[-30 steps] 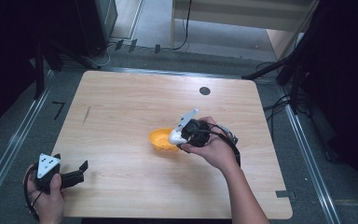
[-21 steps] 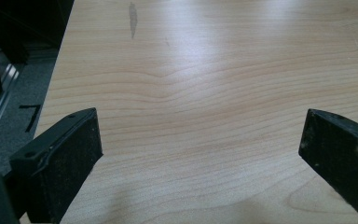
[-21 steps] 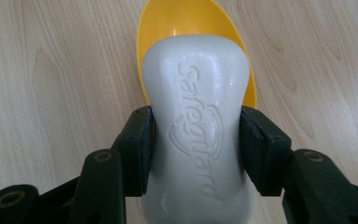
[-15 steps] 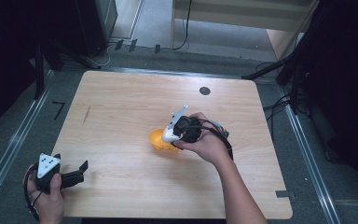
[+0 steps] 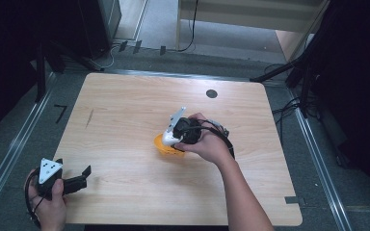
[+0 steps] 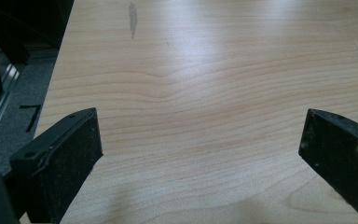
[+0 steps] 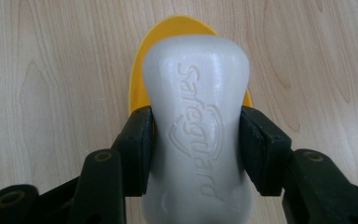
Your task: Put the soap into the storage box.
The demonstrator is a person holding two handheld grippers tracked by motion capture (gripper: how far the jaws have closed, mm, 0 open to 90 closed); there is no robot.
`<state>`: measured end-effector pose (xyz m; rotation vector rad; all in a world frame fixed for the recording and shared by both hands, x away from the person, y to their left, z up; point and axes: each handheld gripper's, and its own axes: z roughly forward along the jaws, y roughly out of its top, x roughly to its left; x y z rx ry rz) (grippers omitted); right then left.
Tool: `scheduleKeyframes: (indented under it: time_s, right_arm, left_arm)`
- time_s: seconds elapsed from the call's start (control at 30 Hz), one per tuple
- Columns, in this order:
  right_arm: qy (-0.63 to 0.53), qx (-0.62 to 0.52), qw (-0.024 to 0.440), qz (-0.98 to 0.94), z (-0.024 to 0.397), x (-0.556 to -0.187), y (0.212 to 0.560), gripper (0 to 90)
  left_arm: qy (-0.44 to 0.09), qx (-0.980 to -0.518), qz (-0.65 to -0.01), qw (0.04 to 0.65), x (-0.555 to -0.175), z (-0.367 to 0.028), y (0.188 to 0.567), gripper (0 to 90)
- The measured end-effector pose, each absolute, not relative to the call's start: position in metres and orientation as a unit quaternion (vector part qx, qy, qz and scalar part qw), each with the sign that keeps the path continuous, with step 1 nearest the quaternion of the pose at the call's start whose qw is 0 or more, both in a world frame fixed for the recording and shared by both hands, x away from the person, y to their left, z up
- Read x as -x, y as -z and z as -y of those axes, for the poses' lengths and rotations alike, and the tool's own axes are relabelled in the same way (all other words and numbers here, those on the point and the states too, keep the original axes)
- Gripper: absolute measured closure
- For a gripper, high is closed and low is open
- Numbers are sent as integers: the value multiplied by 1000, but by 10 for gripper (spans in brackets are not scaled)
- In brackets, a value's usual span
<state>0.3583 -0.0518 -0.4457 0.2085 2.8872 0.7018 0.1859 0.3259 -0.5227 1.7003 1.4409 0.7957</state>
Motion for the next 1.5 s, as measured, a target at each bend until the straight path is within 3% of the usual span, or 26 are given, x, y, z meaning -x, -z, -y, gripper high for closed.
scheduleKeyframes:
  time_s: [1.5]
  right_arm:
    - [-208, -39, 55, -976, 41, -377, 467, 505]
  left_arm:
    - [-310, -665, -563, 379, -186, -326, 523, 0]
